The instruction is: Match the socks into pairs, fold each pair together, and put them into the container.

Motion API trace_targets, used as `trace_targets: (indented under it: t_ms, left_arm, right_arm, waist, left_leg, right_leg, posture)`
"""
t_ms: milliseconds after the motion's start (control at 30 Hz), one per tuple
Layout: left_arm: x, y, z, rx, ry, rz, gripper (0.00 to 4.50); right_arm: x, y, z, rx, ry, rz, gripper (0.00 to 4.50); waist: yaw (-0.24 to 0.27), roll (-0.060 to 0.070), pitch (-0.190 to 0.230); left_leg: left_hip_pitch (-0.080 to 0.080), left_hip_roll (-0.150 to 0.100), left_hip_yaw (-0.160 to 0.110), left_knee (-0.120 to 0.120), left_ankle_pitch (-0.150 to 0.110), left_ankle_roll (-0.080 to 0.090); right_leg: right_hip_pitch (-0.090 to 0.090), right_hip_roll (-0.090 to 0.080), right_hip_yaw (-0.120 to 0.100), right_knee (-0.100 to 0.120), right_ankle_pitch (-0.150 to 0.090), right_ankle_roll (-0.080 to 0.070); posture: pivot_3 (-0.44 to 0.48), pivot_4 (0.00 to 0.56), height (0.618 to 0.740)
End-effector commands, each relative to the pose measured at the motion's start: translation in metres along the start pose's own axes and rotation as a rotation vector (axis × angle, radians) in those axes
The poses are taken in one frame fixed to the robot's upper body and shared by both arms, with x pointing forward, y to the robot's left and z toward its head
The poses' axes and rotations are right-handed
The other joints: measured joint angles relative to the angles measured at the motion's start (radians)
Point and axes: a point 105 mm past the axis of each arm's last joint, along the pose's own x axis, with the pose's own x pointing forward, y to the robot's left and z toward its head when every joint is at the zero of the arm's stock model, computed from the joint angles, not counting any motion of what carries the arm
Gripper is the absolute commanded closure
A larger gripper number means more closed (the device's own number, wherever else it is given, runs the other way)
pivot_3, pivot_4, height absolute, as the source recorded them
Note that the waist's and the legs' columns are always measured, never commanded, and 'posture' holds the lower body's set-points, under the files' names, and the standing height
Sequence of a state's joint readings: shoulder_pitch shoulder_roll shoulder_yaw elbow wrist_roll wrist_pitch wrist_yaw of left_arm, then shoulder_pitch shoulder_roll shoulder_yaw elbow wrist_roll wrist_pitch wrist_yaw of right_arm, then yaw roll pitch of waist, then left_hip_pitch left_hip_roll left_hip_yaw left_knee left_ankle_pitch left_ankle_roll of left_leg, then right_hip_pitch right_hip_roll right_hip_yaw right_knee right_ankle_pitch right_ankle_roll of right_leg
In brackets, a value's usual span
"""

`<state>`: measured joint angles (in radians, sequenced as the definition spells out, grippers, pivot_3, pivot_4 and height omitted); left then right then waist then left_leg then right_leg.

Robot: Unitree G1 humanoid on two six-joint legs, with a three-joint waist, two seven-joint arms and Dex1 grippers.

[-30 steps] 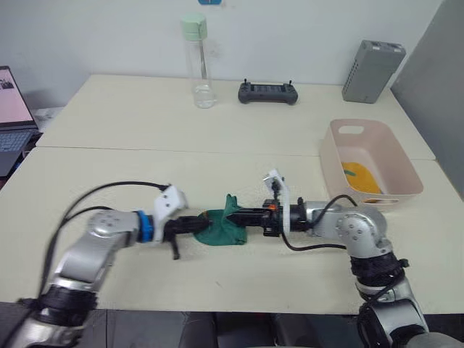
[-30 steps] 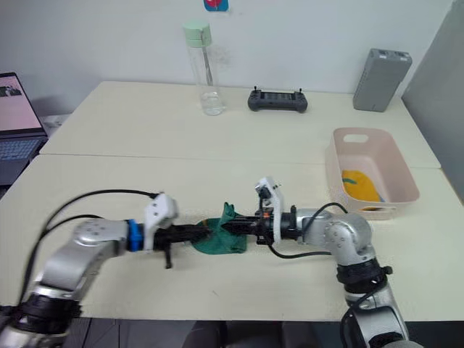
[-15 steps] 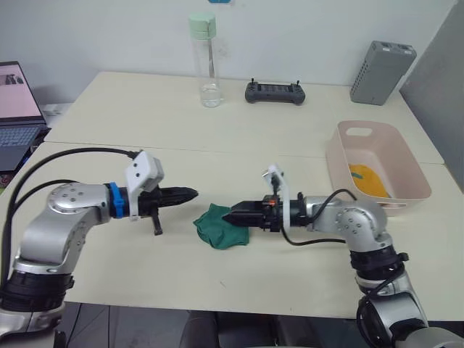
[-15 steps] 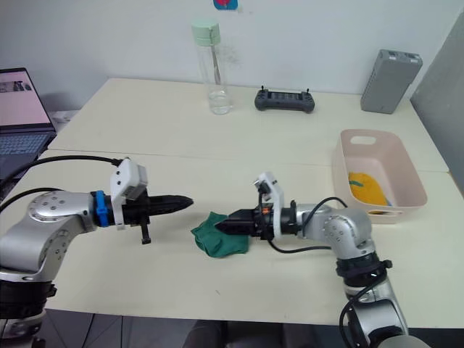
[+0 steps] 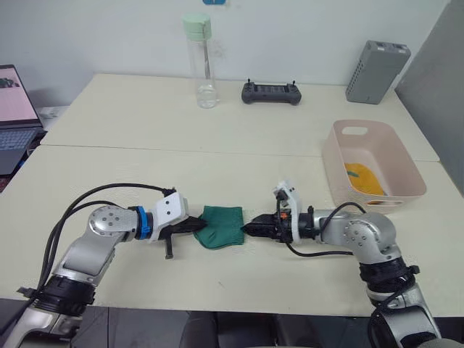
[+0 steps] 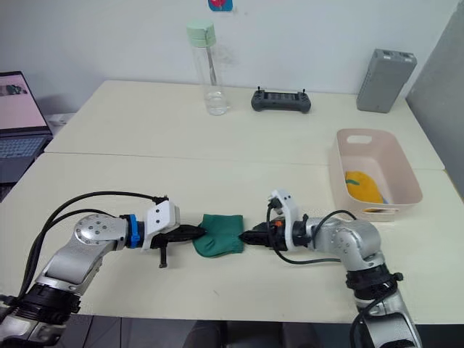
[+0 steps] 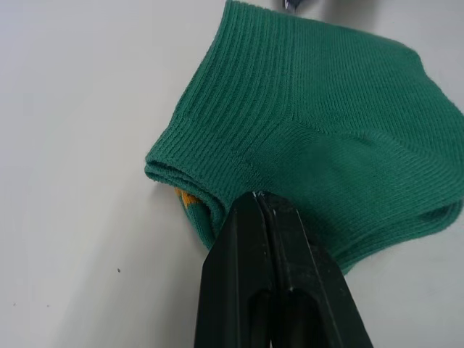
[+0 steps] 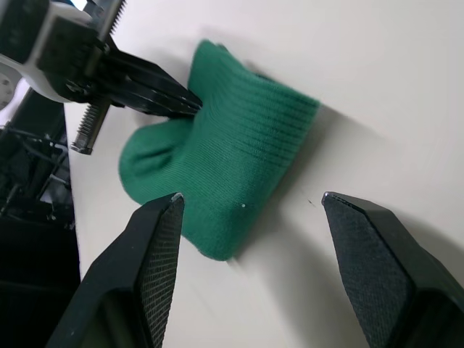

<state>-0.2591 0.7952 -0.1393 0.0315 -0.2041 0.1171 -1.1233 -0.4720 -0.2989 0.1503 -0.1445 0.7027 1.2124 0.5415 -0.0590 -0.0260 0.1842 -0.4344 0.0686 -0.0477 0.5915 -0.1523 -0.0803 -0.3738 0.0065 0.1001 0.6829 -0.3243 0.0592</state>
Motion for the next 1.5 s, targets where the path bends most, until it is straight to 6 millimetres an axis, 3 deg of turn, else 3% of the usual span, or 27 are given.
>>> trace_targets:
  t_ms: [33, 367, 500, 700, 833, 900, 1000, 1100, 1167, 1300, 1367, 1500]
  left_arm:
    - [0.003, -0.004, -0.018, -0.058, 0.039, 0.01, 4.5]
    - [0.002, -0.013, -0.022, -0.064, 0.024, 0.012, 4.5]
    - [0.003, -0.014, -0.021, -0.066, 0.01, 0.012, 4.5]
    - [-0.002, -0.003, 0.001, -0.112, -0.118, 0.036, 4.5]
    - [-0.01, 0.004, 0.033, -0.111, -0.222, 0.019, 4.32]
    - [-0.012, 0.015, 0.059, -0.129, -0.296, 0.018, 3.91]
    - [-0.014, 0.03, 0.104, -0.087, -0.365, 0.0, 3.02]
    - [-0.012, 0.035, 0.126, -0.069, -0.397, -0.004, 2.02]
    - [-0.006, 0.033, 0.152, -0.039, -0.457, -0.026, 1.38]
    - [0.02, 0.035, 0.206, 0.041, -0.561, -0.003, 0.12]
    - [0.028, 0.032, 0.219, 0.053, -0.601, 0.006, 0.05]
    - [0.055, 0.022, 0.24, 0.081, -0.652, 0.018, 0.05]
  right_arm:
    - [0.017, 0.004, 0.013, -0.031, -0.016, 0.019, 1.24]
    - [0.058, 0.035, 0.014, 0.025, 0.023, 0.176, 1.24]
    - [0.06, 0.038, 0.012, 0.028, 0.02, 0.187, 2.13]
    - [0.054, 0.038, 0.019, 0.029, -0.024, 0.191, 4.29]
    - [0.043, 0.037, 0.041, -0.015, -0.122, 0.168, 4.5]
    - [0.029, 0.04, 0.06, -0.036, -0.186, 0.17, 4.5]
    - [-0.016, 0.038, 0.099, -0.151, -0.29, 0.107, 4.5]
    - [-0.046, 0.033, 0.116, -0.216, -0.33, 0.038, 4.5]
    - [-0.083, 0.021, 0.132, -0.315, -0.363, -0.091, 4.5]
    - [-0.178, -0.014, 0.167, -0.653, -0.358, -0.546, 4.5]
    - [-0.201, -0.026, 0.172, -0.815, -0.292, -0.704, 4.5]
    - [-0.239, -0.062, 0.16, -1.125, 0.006, -0.938, 4.5]
  waist:
    - [-0.001, 0.0, 0.0]
    - [-0.001, 0.001, -0.001]
    - [-0.001, 0.001, -0.001]
    - [-0.001, 0.001, -0.001]
    - [0.001, 0.001, -0.001]
    - [0.008, 0.001, 0.0]
    - [0.017, 0.001, 0.001]
    - [0.017, 0.001, 0.001]
    - [0.018, 0.001, 0.001]
    - [0.044, 0.005, 0.004]
    - [0.043, 0.005, 0.003]
    - [0.02, 0.005, 0.003]
  left_leg:
    - [0.001, 0.0, 0.0, 0.0, 0.0, 0.0]
    - [0.001, 0.0, 0.0, 0.0, 0.0, 0.001]
    - [0.001, 0.001, 0.0, 0.0, 0.0, 0.001]
    - [0.001, 0.001, 0.0, 0.0, 0.0, 0.001]
    - [0.0, 0.001, -0.001, 0.0, 0.0, 0.001]
    - [-0.001, 0.001, -0.001, 0.0, 0.0, 0.001]
    - [-0.005, 0.0, -0.002, 0.002, 0.001, 0.0]
    - [-0.008, 0.0, -0.001, 0.003, 0.001, 0.0]
    - [-0.007, -0.001, -0.001, 0.002, 0.0, 0.0]
    - [-0.02, -0.004, -0.004, 0.003, 0.001, 0.001]
    - [-0.02, -0.005, -0.003, 0.005, 0.001, 0.001]
    - [-0.017, -0.004, -0.001, 0.003, 0.001, 0.001]
  right_leg:
    - [0.0, 0.0, 0.0, 0.0, 0.0, 0.001]
    - [0.0, 0.0, 0.0, 0.001, 0.001, 0.0]
    - [0.0, 0.001, 0.0, 0.001, 0.001, 0.0]
    - [0.0, 0.001, 0.0, 0.001, 0.001, 0.0]
    - [-0.001, 0.001, -0.001, 0.001, 0.001, 0.0]
    - [-0.001, 0.001, -0.001, 0.001, 0.001, 0.0]
    - [-0.003, 0.001, -0.003, 0.001, 0.002, 0.001]
    - [-0.004, 0.0, -0.001, -0.001, 0.003, 0.003]
    - [-0.004, 0.0, -0.002, -0.001, 0.003, 0.002]
    - [-0.014, 0.0, -0.002, -0.001, 0.005, -0.001]
    - [-0.013, -0.002, 0.0, -0.003, 0.005, -0.001]
    - [-0.011, -0.001, 0.001, -0.003, 0.004, 0.0]
  posture:
    - [0.0, 0.15, 0.74]
    - [0.0, 0.15, 0.74]
    - [0.0, 0.15, 0.74]
    - [0.0, 0.15, 0.74]
    - [0.0, 0.15, 0.74]
    - [0.0, 0.15, 0.74]
    - [0.0, 0.15, 0.74]
    - [0.0, 0.15, 0.74]
    - [0.0, 0.15, 0.74]
    - [0.0, 0.15, 0.74]
    - [0.0, 0.15, 0.74]
    - [0.0, 0.15, 0.74]
